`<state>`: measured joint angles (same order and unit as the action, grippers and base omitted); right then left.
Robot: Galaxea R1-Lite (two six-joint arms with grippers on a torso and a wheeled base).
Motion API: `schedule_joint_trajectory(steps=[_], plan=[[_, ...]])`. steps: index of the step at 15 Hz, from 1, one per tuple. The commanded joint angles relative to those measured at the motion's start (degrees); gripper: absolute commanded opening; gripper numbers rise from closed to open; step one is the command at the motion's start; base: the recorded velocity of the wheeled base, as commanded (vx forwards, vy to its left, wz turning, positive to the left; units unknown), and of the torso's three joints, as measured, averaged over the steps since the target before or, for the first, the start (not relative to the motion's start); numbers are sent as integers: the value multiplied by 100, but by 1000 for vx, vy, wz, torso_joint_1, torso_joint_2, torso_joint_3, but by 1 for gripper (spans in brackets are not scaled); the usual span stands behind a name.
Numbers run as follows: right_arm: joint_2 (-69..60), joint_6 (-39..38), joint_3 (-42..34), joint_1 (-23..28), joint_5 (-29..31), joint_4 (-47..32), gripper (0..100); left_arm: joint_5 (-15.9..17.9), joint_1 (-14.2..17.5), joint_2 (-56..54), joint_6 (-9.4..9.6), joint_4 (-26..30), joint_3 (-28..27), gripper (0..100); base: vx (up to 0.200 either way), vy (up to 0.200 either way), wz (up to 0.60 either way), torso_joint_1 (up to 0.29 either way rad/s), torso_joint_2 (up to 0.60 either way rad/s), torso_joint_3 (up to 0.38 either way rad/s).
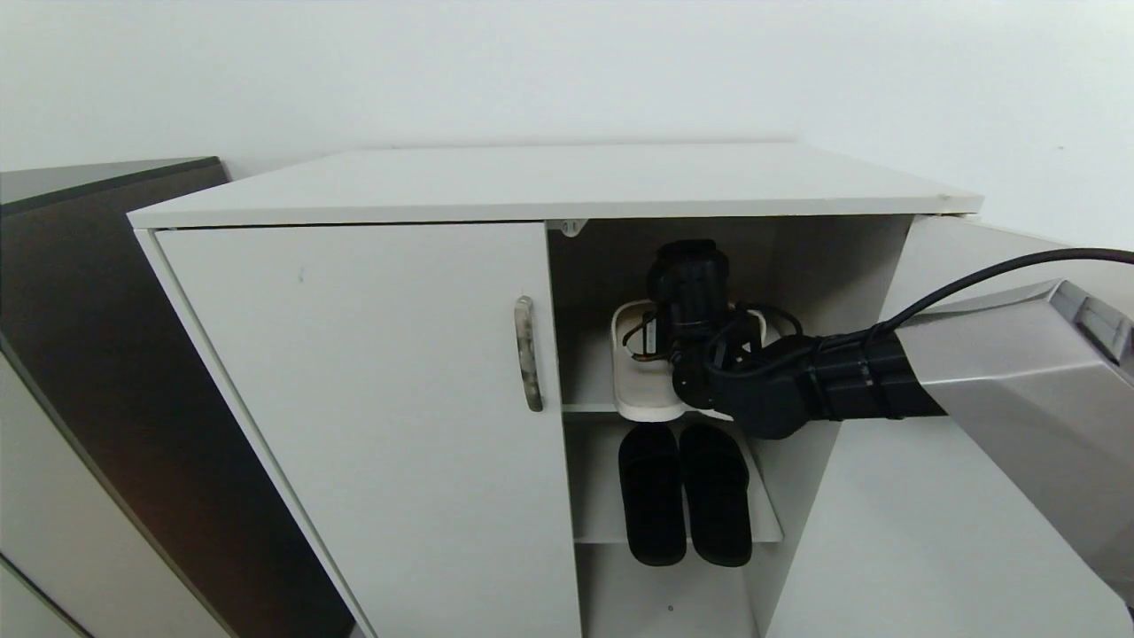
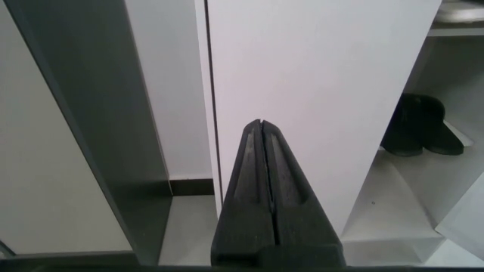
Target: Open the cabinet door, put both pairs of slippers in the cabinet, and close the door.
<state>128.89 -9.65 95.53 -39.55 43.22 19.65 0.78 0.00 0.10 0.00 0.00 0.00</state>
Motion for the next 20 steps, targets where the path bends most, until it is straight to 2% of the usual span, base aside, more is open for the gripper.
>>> schedule_joint_trajectory(steps=[1,5,6,11,17,20], plan=[[92,7,71,17,3,4,0,1,-9,8,0,0,0,0,0,0,0,0,0,0],[163,-1,107,35,3,4,0,1,0,8,0,0,0,0,0,0,0,0,0,0],[163,-1,107,35,3,4,100,1,0,8,0,0,0,0,0,0,0,0,0,0],[-110,-1,-201,-62,55,12,100,1,0,8,0,0,0,0,0,0,0,0,0,0],[-1279,-54,-1519,-704,372,92,100,1,0,8,-9,-9,0,0,0,0,0,0,0,0],[-1771,-72,-2469,-1020,372,531,100,1,-9,-1,-9,0,0,0,0,0,0,0,0,0]])
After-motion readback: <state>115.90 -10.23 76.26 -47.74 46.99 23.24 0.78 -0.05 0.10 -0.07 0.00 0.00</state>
